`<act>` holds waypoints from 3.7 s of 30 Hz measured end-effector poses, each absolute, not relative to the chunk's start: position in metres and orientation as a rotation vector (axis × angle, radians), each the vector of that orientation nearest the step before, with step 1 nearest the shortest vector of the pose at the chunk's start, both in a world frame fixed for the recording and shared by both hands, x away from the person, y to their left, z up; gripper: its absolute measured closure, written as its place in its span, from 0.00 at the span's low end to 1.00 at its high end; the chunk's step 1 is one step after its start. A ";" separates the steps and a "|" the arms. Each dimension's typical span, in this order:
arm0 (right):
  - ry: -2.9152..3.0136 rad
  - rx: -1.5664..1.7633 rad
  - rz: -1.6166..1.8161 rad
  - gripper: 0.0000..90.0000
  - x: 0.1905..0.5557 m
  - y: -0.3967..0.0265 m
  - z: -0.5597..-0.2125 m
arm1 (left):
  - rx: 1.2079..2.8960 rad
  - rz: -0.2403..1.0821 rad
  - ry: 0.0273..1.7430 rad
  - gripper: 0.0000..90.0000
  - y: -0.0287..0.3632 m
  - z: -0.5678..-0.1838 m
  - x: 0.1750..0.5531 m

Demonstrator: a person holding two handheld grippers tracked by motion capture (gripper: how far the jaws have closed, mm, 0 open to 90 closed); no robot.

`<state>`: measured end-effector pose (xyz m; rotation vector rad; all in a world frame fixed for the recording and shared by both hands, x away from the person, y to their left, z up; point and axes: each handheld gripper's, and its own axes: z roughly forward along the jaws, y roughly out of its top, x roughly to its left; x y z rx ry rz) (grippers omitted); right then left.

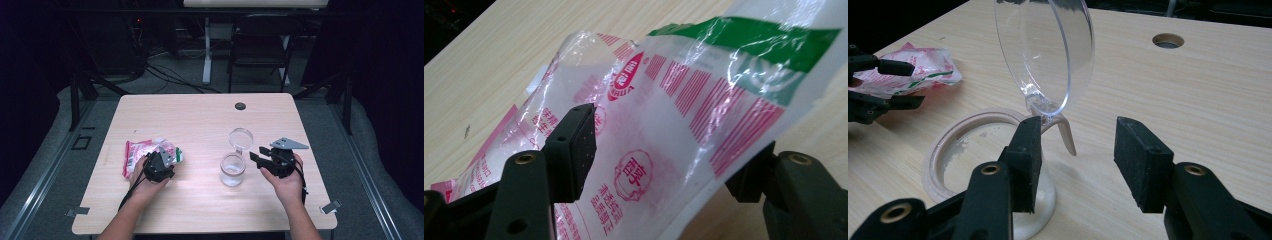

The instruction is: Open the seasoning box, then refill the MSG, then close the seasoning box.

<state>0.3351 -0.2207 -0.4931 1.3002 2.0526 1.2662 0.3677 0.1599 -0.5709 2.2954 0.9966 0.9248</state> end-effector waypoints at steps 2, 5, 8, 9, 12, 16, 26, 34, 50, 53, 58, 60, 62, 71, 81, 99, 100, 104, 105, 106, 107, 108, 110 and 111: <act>2.051 1.300 1.264 0.60 0.334 -0.222 -0.493 | 2.298 0.944 0.994 0.46 0.160 -0.572 0.369; 2.044 1.307 1.270 0.60 0.333 -0.223 -0.493 | 2.300 0.981 0.994 0.53 0.160 -0.574 0.372; 2.038 1.309 1.259 0.60 0.332 -0.225 -0.493 | 2.286 1.007 0.998 0.63 0.162 -0.573 0.373; 2.037 1.308 1.257 0.60 0.331 -0.227 -0.493 | 2.284 0.996 1.001 0.67 0.163 -0.572 0.373; 2.030 1.311 1.263 0.60 0.330 -0.227 -0.493 | 2.270 1.022 0.997 0.74 0.164 -0.572 0.374; 2.023 1.313 1.259 0.60 0.328 -0.230 -0.492 | 2.277 1.028 0.992 0.82 0.165 -0.571 0.376; 2.002 1.326 1.262 0.60 0.325 -0.233 -0.493 | 2.218 0.937 1.046 0.91 0.173 -0.568 0.382; 2.000 1.336 1.250 0.60 0.323 -0.236 -0.494 | 2.214 0.884 1.067 0.94 0.173 -0.565 0.385; 1.980 1.358 1.264 0.60 0.320 -0.241 -0.496 | 2.112 0.880 1.138 1.00 0.184 -0.557 0.389; 1.980 1.354 1.259 0.60 0.318 -0.243 -0.495 | 2.096 0.857 1.146 1.00 0.187 -0.555 0.390; 1.972 1.355 1.270 0.60 0.317 -0.244 -0.494 | 2.062 0.828 1.160 1.00 0.193 -0.549 0.390; 1.977 1.355 1.265 0.60 0.317 -0.243 -0.495 | 2.026 0.821 1.170 1.00 0.198 -0.545 0.388; 1.981 1.353 1.262 0.60 0.317 -0.243 -0.496 | 1.993 0.821 1.176 1.00 0.203 -0.539 0.387; 1.977 1.348 1.270 0.60 0.317 -0.242 -0.495 | 1.835 0.812 1.212 1.00 0.239 -0.512 0.374; 1.984 1.335 1.275 0.60 0.317 -0.240 -0.496 | 1.689 0.857 1.293 1.00 0.267 -0.492 0.366; 1.982 1.321 1.266 0.60 0.311 -0.242 -0.498 | 1.625 0.903 1.317 1.00 0.279 -0.461 0.363; 1.979 1.323 1.262 0.60 0.310 -0.243 -0.498 | 1.637 0.884 1.310 1.00 0.277 -0.458 0.363; 1.973 1.330 1.256 0.60 0.308 -0.246 -0.499 | 1.676 0.820 1.273 1.00 0.267 -0.452 0.363; 1.974 1.331 1.253 0.60 0.308 -0.246 -0.499 | 1.686 0.806 1.261 1.00 0.265 -0.451 0.363; 1.973 1.331 1.249 0.60 0.307 -0.247 -0.499 | 1.691 0.795 1.249 1.00 0.261 -0.449 0.363; 1.973 1.330 1.251 0.60 0.307 -0.247 -0.499 | 1.703 0.785 1.233 1.00 0.258 -0.448 0.363; 1.968 1.332 1.257 0.60 0.306 -0.248 -0.499 | 1.708 0.778 1.222 1.00 0.256 -0.447 0.363; 1.964 1.339 1.253 0.60 0.306 -0.250 -0.499 | 1.727 0.750 1.189 1.00 0.247 -0.444 0.362; 1.961 1.342 1.257 0.60 0.305 -0.251 -0.499 | 1.739 0.747 1.173 1.00 0.242 -0.443 0.362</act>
